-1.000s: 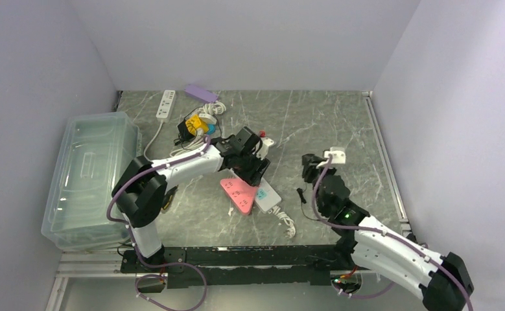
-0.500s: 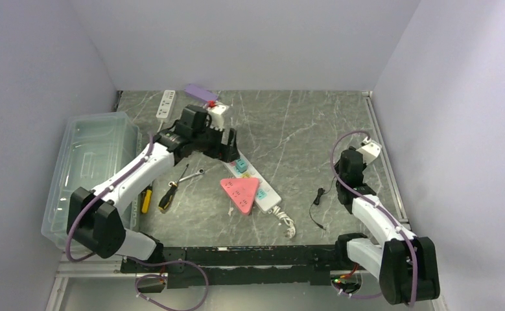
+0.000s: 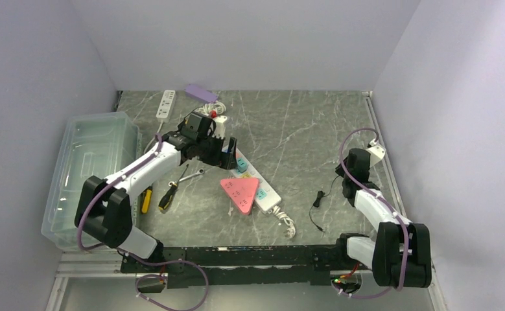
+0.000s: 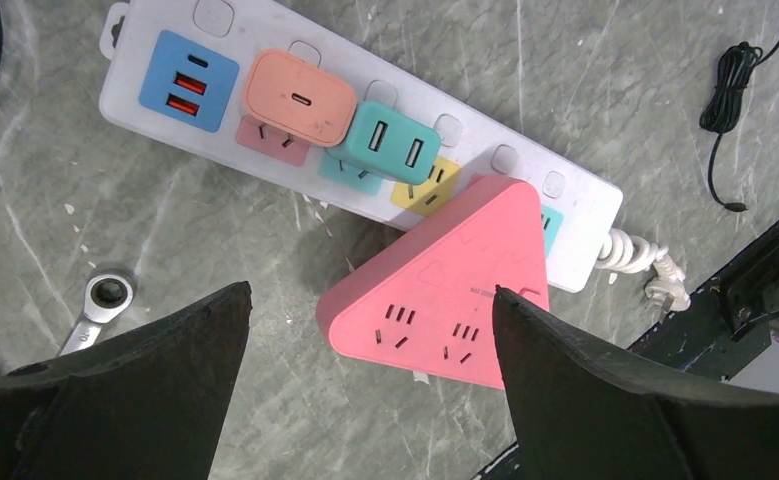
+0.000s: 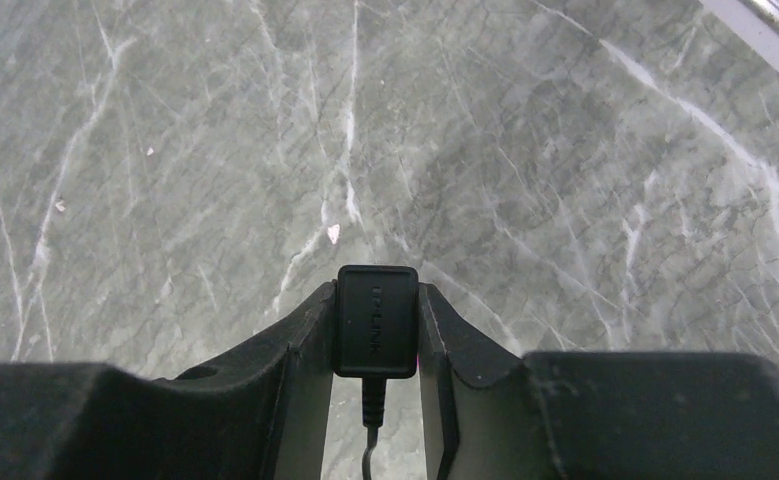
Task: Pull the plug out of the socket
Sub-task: Place the plug at the center of the board, then remove the plug from the socket.
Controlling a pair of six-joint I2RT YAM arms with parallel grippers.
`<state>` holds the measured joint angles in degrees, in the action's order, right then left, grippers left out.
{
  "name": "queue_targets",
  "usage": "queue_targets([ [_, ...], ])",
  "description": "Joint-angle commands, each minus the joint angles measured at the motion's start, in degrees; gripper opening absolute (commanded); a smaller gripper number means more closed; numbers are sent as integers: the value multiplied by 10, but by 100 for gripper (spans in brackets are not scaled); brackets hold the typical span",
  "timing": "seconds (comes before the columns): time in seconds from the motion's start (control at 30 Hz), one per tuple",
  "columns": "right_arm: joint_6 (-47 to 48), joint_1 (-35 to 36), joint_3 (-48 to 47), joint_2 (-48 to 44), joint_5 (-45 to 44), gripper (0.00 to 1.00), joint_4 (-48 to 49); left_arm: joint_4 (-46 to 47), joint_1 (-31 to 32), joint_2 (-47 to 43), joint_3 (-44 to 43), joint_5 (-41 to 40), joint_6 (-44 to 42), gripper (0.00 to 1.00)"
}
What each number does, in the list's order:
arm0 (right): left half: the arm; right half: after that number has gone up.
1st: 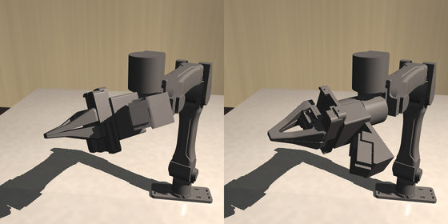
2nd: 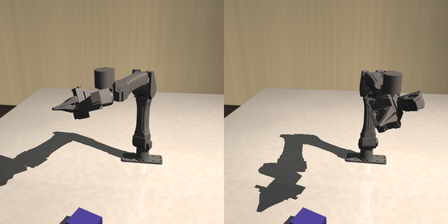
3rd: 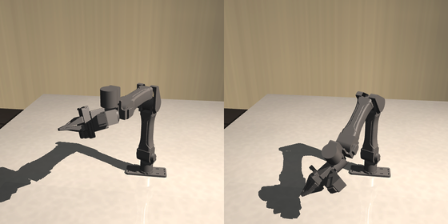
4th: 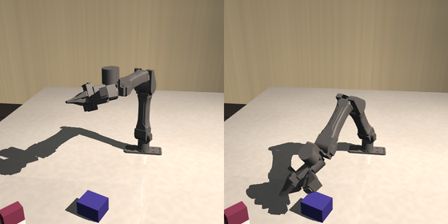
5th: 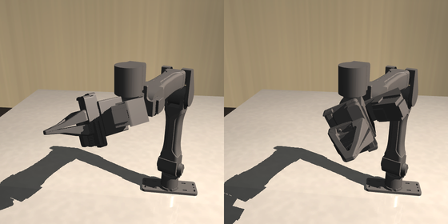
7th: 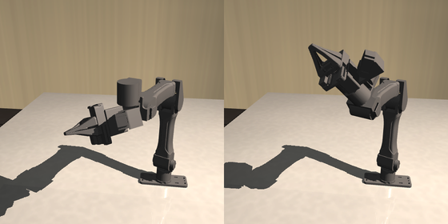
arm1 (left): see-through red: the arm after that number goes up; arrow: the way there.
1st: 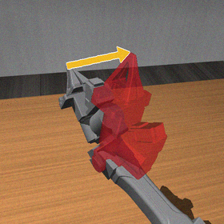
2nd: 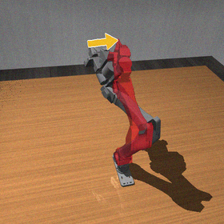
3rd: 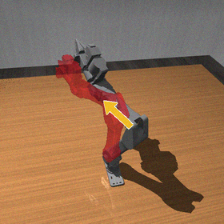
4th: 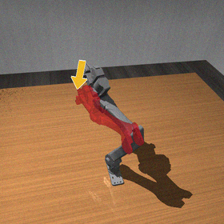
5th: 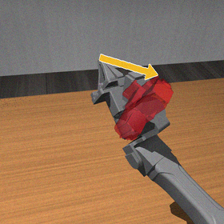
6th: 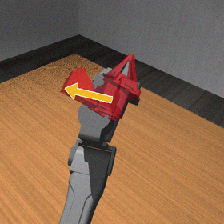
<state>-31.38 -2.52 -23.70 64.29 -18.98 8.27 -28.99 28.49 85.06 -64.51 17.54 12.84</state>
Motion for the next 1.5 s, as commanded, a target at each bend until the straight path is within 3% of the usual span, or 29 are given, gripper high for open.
queue_targets([
  [0.0,-13,-11,-31,10,23,41,-6,-1,1,12,-15,13,9,94],
  [0.1,-16,-13,-27,3,24,58,-5,6,1,15,-13,30,18,95],
  [0.4,-2,-13,-10,-33,47,70,13,17,-5,12,-7,49,28,97],
  [0.57,36,-6,31,-72,220,85,117,33,-32,21,-3,83,49,98],
  [0.7,68,53,17,-51,358,86,174,31,-37,38,-4,81,48,96],
  [0.87,184,227,-70,29,386,87,136,-14,-38,78,-26,105,20,96],
  [0.97,205,301,-110,88,386,87,112,-9,-42,71,-11,109,25,98],
  [1.1,198,328,-115,139,411,87,125,5,-59,52,20,145,43,99],
  [1.23,210,364,-111,143,391,88,114,71,-83,10,92,210,117,98],
  [1.47,182,367,-101,150,361,88,102,243,-83,-102,244,159,278,97],
])
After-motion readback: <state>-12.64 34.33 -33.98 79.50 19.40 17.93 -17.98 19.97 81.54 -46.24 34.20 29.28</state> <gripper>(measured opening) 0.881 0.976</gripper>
